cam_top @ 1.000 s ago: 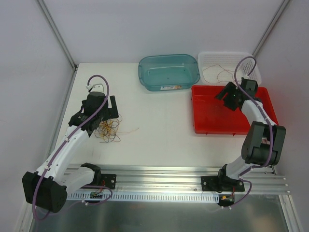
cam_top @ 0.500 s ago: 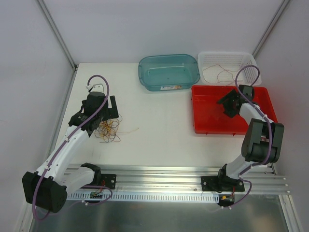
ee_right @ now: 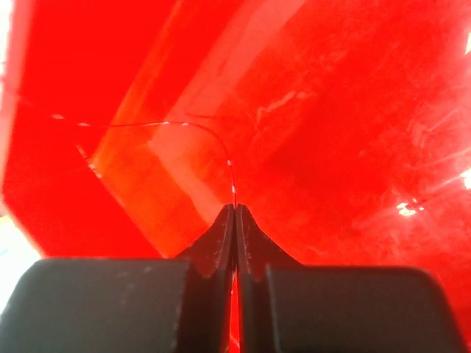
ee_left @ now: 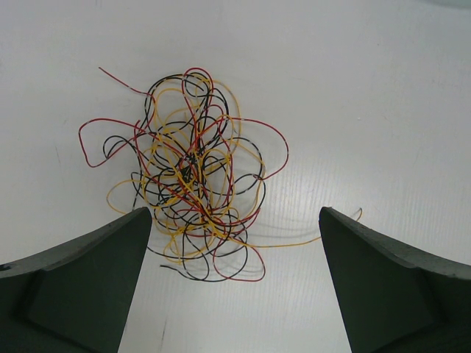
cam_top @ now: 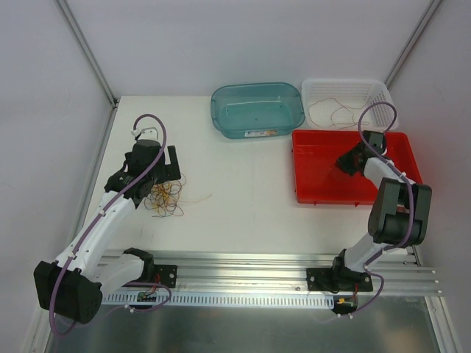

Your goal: Untangle the cables

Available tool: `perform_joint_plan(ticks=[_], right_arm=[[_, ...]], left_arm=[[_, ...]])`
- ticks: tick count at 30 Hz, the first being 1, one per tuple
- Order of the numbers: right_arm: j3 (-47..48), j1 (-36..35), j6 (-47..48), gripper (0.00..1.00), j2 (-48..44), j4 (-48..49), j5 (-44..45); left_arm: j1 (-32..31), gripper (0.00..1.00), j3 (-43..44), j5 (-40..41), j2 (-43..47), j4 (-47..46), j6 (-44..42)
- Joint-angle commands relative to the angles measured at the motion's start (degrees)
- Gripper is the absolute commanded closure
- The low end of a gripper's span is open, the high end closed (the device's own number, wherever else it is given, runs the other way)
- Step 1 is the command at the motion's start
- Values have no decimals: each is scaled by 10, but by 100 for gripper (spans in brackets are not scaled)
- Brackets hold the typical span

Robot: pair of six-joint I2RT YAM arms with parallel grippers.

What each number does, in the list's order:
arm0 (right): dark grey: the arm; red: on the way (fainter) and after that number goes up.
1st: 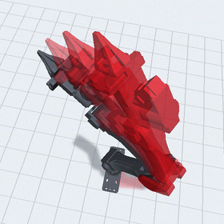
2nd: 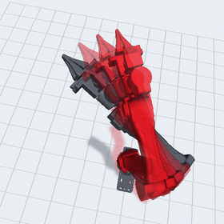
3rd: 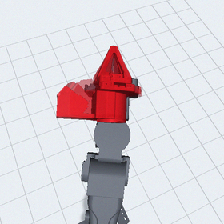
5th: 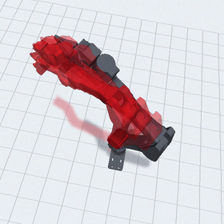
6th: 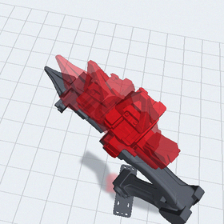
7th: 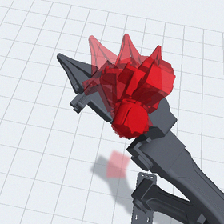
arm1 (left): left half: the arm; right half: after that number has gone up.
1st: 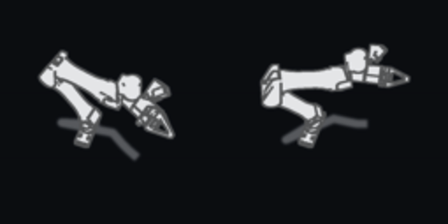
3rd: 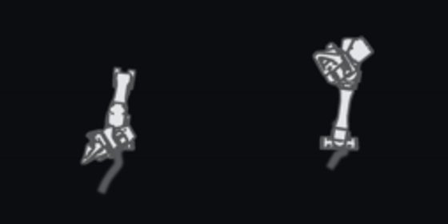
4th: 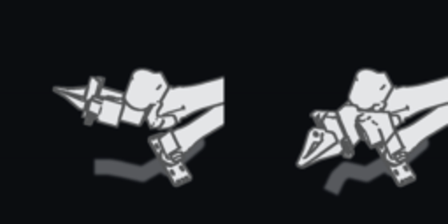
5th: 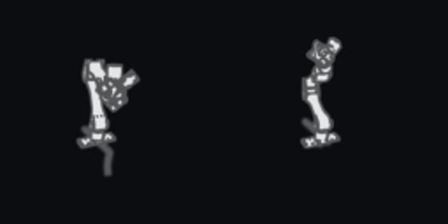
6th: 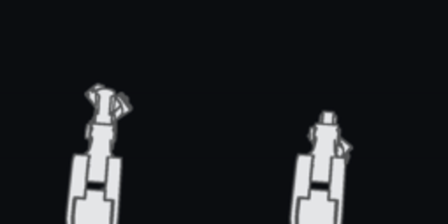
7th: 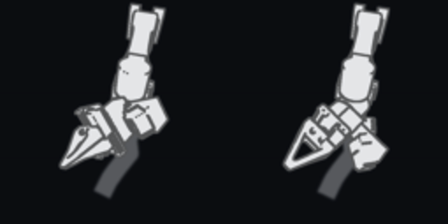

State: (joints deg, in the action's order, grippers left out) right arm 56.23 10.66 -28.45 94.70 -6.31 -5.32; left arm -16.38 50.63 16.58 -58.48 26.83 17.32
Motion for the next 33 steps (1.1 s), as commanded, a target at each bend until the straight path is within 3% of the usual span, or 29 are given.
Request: perform_joint_plan(ticks=[1, 7, 12, 18, 24, 27, 28, 33], right_arm=[[19, 0, 26, 99, -70, 12, 6], [106, -10, 88, 99, -125, 13, -9], [192, -10, 121, 99, -91, 59, -29], [304, -10, 127, 99, 25, 136, -17], [443, -11, 128, 99, 184, 144, -21], [486, -11, 127, 84, 249, 119, -17], [501, -11, 126, 72, 260, 114, -15], [527, -11, 146, 46, 289, 80, -16]], left_arm=[[8, 1, -4, -5, 6, -6, -4], [7, 1, -4, -7, 5, -6, -3], [7, 1, -5, -5, 3, -6, -4], [7, 1, -7, -2, -4, -6, -5], [8, 1, -7, 5, -18, -5, -8], [8, 1, -5, 6, -30, -4, -11], [7, 1, -5, 4, -34, -4, -11], [7, 1, -4, -1, -45, -1, -10]])
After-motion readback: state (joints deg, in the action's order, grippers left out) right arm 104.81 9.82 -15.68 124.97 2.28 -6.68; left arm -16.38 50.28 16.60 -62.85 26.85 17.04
